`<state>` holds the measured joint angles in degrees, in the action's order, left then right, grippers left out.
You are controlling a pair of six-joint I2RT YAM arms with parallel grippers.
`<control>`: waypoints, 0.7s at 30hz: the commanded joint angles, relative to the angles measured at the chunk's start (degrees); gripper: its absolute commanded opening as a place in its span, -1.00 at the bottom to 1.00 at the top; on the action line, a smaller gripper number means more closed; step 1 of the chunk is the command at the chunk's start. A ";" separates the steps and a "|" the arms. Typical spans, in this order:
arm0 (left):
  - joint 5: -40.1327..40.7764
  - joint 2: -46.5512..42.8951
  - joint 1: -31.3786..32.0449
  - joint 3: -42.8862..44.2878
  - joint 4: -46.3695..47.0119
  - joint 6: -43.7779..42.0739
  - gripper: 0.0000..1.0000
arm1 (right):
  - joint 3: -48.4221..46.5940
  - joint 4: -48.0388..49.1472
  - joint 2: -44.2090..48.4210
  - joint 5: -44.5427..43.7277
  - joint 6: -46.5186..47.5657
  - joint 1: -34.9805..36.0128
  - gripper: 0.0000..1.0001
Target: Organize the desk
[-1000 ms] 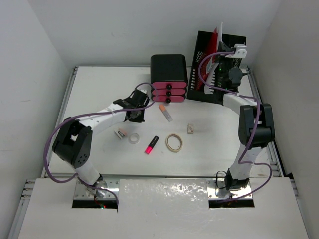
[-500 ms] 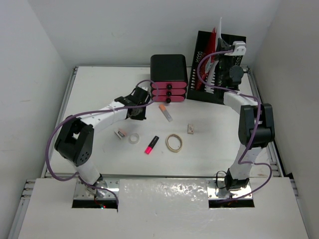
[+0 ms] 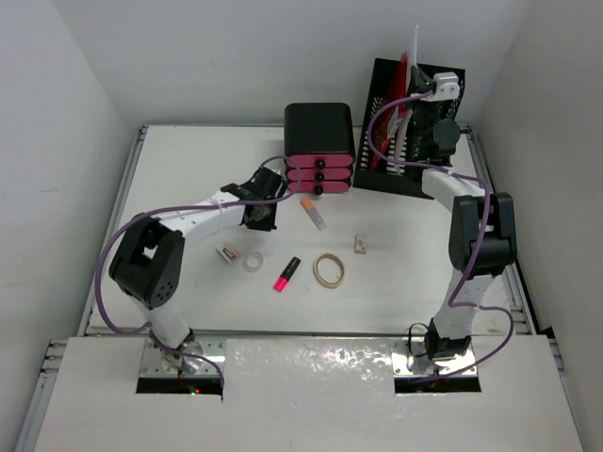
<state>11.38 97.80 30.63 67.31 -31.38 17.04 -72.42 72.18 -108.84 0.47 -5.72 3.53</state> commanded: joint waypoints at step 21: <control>-1.97 1.96 -0.75 3.09 0.88 0.80 -1.00 | 3.07 23.89 3.80 -5.83 3.52 0.07 0.46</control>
<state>10.20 99.83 30.63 68.14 -31.68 17.08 -70.11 74.43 -110.67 -3.22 -3.09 3.55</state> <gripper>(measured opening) 0.002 0.668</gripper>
